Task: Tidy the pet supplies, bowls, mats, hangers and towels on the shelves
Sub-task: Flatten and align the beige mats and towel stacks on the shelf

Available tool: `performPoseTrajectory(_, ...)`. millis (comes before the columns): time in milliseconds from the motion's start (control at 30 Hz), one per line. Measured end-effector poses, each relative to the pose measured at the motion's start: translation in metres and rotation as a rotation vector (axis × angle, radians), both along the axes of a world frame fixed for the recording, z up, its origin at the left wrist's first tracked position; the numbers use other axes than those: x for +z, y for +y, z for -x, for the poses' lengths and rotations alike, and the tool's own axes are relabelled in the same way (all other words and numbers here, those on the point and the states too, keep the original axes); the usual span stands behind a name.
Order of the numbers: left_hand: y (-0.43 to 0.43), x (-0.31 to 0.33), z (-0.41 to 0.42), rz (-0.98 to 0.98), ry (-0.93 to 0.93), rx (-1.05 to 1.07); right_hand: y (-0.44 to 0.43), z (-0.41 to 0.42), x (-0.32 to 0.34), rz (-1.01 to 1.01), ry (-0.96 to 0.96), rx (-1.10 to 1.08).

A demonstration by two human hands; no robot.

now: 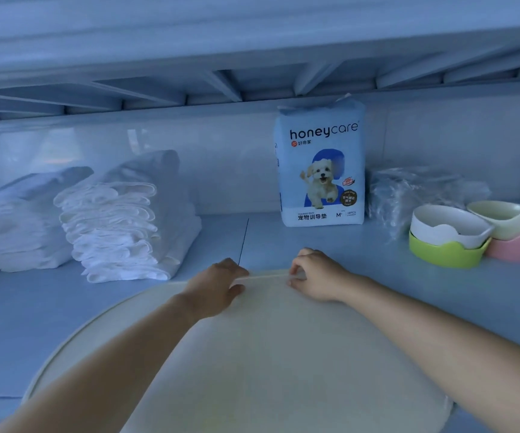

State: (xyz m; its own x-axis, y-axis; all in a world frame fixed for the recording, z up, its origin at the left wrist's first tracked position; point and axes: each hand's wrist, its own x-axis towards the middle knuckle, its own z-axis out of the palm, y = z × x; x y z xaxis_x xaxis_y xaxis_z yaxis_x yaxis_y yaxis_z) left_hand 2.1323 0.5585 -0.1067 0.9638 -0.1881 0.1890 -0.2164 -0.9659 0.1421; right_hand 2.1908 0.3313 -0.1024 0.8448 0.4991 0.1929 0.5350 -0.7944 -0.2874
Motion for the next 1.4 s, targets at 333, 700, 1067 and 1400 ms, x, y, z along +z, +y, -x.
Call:
performPoseTrajectory(333,0.017,0.001,-0.024,0.065,-0.028,-0.032,0.024,-0.001,0.000,0.009,-0.032,-0.148)
performPoseTrajectory(700,0.020,-0.009,-0.040,0.132,-0.096,0.007,0.037,-0.011,-0.009,-0.012,-0.099,-0.204)
performPoseTrajectory(1067,0.022,-0.006,-0.044,0.075,-0.048,-0.010,0.029,-0.014,-0.008,0.082,-0.073,-0.164)
performPoseTrajectory(1400,0.012,0.005,-0.034,-0.034,-0.113,-0.009,0.018,-0.006,-0.011,0.019,-0.212,-0.136)
